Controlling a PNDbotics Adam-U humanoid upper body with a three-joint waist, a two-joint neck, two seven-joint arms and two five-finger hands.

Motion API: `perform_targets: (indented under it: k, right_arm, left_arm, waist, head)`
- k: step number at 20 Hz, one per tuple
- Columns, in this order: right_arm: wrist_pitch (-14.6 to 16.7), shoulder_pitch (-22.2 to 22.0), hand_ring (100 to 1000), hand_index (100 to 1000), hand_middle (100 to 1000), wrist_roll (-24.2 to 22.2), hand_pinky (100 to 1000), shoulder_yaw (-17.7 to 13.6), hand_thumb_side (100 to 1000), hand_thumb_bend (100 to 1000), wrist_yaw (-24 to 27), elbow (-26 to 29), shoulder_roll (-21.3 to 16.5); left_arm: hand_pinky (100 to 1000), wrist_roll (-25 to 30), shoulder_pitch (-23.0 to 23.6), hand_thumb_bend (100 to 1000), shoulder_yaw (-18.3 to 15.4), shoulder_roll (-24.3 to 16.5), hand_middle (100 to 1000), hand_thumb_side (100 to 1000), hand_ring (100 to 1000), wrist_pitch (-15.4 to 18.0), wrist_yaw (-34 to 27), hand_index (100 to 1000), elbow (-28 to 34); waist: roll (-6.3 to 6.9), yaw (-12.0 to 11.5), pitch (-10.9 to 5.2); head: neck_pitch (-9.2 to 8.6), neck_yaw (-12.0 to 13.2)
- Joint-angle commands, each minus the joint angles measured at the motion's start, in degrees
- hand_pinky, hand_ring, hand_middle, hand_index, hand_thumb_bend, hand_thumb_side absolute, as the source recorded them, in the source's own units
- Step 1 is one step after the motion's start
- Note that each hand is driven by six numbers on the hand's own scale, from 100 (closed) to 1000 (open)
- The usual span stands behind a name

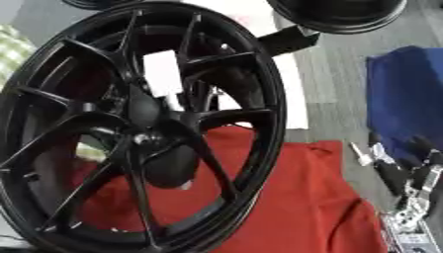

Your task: Pull the pin out of the wheel hub.

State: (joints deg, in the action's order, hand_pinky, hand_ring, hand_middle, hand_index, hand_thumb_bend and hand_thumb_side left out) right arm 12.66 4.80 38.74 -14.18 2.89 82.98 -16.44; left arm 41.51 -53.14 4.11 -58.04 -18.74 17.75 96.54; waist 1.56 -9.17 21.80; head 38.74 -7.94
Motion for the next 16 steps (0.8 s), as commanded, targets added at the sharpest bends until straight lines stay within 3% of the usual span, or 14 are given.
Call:
perform_targets:
  k: [1, 4, 5, 6, 7, 9, 11, 12, 13, 14, 16]
  right_arm:
    - [0.07, 0.01, 791, 742, 650, 0.3, 657, -0.52, 255, 667, -0.2, 0.62, -1.09]
    - [0.15, 0.07, 790, 742, 650, 0.36, 657, -0.47, 255, 667, -0.15, 0.57, -0.95]
    - [0.17, 0.1, 790, 742, 650, 0.36, 657, -0.44, 255, 667, -0.14, 0.55, -0.89]
    - [0.18, 0.14, 790, 742, 650, 0.36, 657, -0.41, 255, 667, -0.12, 0.54, -0.84]
    - [0.19, 0.18, 790, 742, 650, 0.35, 657, -0.38, 255, 667, -0.11, 0.53, -0.79]
    - [0.2, 0.21, 790, 742, 649, 0.31, 657, -0.33, 254, 667, -0.08, 0.54, -0.69]
    - [0.21, 0.2, 790, 741, 649, 0.27, 657, -0.31, 255, 667, -0.08, 0.55, -0.58]
    - [0.22, 0.18, 790, 741, 649, 0.23, 657, -0.3, 255, 667, -0.1, 0.56, -0.55]
    - [0.24, 0.18, 790, 741, 649, 0.2, 657, -0.3, 254, 667, -0.11, 0.57, -0.52]
    - [0.24, 0.19, 790, 741, 649, 0.19, 657, -0.3, 254, 667, -0.1, 0.58, -0.49]
    - [0.26, 0.23, 790, 741, 649, 0.21, 657, -0.32, 255, 667, -0.03, 0.59, -0.46]
  left_arm:
    - [497, -3.57, 0.14, 145, -3.69, -1.98, 457, 102, 494, 0.11, 4.35, 681, -6.37]
    - [500, -5.58, 1.57, 142, -5.14, -1.6, 461, 106, 497, 0.37, 7.64, 680, -10.83]
    - [506, -6.26, 2.35, 184, -5.46, -1.52, 463, 100, 504, 0.34, 8.65, 681, -11.88]
    - [520, -7.18, 3.14, 282, -5.68, -1.48, 476, 100, 519, 0.3, 10.5, 687, -12.47]
    - [523, -8.17, 3.85, 302, -5.82, -1.3, 481, 100, 526, 0.24, 12.97, 690, -12.78]
    - [564, -9.37, 5.08, 213, -6.08, -0.5, 513, 175, 569, 0.31, 16.65, 712, -13.2]
    - [710, -9.11, 6.07, 198, -6.33, 0.1, 636, 206, 677, 1.08, 17.31, 794, -13.38]
    - [790, -8.58, 6.45, 158, -6.55, 0.38, 713, 389, 747, 1.67, 16.66, 836, -13.46]
    - [861, -8.24, 6.76, 186, -6.88, 0.62, 769, 750, 803, 2.28, 15.63, 870, -13.52]
    - [879, -8.29, 6.99, 211, -7.25, 0.83, 777, 993, 814, 2.74, 14.55, 881, -13.54]
    - [861, -9.32, 7.43, 194, -7.81, 1.28, 762, 1000, 796, 3.13, 11.8, 886, -13.6]
  waist:
    - [-0.13, 0.05, -1.75]
    - [-0.32, 0.16, -1.73]
    - [-0.38, 0.23, -1.71]
    - [-0.45, 0.31, -1.69]
    - [-0.52, 0.4, -1.67]
    - [-0.65, 0.57, -1.64]
    - [-0.76, 0.62, -1.6]
    - [-0.81, 0.63, -1.59]
    - [-0.84, 0.63, -1.58]
    - [-0.88, 0.64, -1.58]
    - [-0.93, 0.67, -1.57]
  head:
    - [0.21, 0.37]
    - [-0.03, 0.66]
    - [-0.18, 0.73]
    - [-0.31, 0.74]
    - [-0.4, 0.77]
    - [-0.53, 0.75]
    - [-0.65, 0.68]
    - [-0.67, 0.74]
    - [-0.7, 0.8]
    - [-0.74, 0.84]
    - [-0.92, 0.85]
